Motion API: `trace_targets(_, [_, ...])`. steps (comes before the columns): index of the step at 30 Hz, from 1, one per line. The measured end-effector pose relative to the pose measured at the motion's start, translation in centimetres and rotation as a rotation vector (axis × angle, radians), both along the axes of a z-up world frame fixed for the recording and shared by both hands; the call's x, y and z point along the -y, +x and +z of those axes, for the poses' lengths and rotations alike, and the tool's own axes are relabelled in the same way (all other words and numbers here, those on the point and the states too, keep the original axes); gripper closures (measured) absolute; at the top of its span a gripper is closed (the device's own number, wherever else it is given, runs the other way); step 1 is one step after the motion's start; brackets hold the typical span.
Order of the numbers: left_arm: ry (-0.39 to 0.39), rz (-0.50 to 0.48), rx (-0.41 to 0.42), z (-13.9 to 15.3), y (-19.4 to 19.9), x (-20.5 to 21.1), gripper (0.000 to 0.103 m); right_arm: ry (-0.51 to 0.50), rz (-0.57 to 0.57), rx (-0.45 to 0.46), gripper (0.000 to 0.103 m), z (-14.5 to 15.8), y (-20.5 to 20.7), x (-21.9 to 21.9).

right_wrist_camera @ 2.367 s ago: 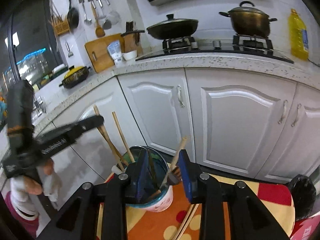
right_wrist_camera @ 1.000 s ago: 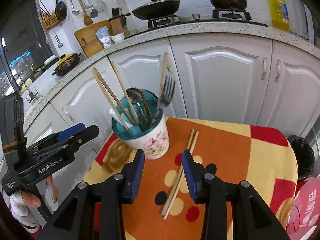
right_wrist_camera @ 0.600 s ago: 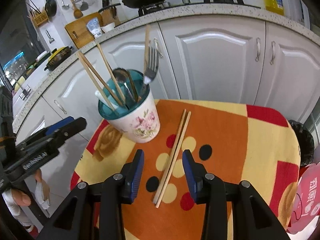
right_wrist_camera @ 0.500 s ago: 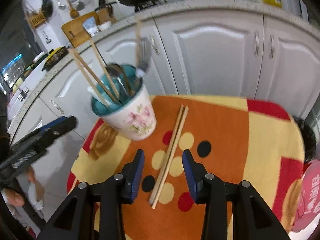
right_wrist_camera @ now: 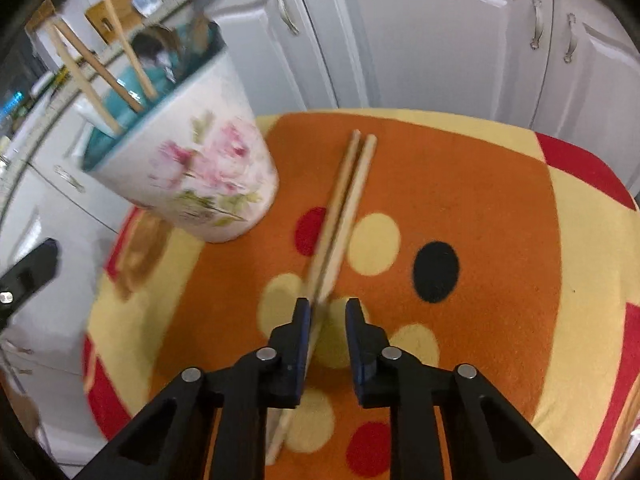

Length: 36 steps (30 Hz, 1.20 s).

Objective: Organize utensils
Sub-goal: 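Move the right tool over the two remaining wooden chopsticks, then grasp a wooden chopstick with the right tool while the left tool grasps the other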

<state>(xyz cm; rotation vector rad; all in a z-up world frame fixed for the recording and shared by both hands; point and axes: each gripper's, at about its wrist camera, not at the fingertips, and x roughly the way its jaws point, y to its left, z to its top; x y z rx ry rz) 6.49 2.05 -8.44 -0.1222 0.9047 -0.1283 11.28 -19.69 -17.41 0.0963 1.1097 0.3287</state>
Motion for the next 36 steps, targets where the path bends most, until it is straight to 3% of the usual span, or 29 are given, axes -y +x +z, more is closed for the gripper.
trace_targets(9, [-0.024,0.013,-0.040,-1.5,0.9,-0.3,0.052,0.063,-0.017,-0.023,0.090,0.4,0.6,0.9])
trace_targets(21, [-0.027,0.013,-0.057,-2.3,1.1,-0.4,0.052,0.042,-0.013,-0.052,0.090,-0.3,1.0,0.3])
trace_targets(24, [-0.036,0.014,-0.069,-2.7,1.2,-0.3,0.053,-0.014,0.022,-0.032,0.090,-0.3,1.2,-1.1])
trace_targets(27, [-0.042,-0.010,-0.079,-2.8,1.1,0.5,0.052,0.001,0.015,-0.037,0.096,-0.3,1.5,-1.0])
trace_targets(36, [-0.071,-0.105,-0.098,-3.8,0.6,3.9,0.053,0.097,-0.126,-0.074,0.098,-0.4,-2.6,6.5])
